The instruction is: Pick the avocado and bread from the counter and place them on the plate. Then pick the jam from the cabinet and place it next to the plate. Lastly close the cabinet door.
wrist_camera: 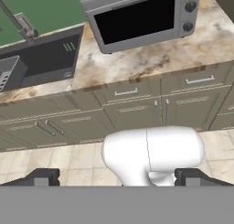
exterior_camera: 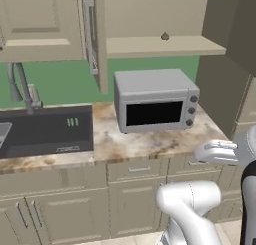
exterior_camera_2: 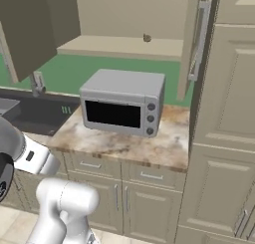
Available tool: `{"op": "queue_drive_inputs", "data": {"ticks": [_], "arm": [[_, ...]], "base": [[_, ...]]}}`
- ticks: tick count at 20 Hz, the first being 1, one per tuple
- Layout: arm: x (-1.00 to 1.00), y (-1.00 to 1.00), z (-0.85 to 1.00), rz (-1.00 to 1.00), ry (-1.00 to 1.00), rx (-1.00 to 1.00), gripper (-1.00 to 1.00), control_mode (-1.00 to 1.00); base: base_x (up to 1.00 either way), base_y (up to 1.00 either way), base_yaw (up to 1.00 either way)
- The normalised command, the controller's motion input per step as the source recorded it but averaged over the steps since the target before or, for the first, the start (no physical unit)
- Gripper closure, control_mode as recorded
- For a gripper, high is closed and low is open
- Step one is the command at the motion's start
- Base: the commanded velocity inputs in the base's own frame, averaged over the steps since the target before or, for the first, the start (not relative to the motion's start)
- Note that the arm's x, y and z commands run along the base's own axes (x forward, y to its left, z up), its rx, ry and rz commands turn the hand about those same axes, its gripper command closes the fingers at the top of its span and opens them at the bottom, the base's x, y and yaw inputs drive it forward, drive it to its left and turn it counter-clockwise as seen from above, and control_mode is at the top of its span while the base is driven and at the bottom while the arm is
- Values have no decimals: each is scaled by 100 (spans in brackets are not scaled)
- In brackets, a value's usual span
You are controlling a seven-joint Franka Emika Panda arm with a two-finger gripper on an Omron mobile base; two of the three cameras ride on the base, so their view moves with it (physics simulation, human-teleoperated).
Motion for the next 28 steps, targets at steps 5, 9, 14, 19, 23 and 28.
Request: {"op": "queue_drive_inputs", "data": {"ticks": [5,9,14,19,23,28], "arm": [[0,0,0,0,0,0,-100,100],[0,0,0,0,0,0,-100,100],[0,0,0,0,0,0,-100,100],[0,0,0,0,0,0,-100,100],[0,0,0,0,0,0,-100,100],[0,0,0,0,0,0,-100,100]], "base": [[44,-33,0],[42,-32,0],[39,-27,0],[34,-25,0],[27,-23,0],[20,-22,0]]}}
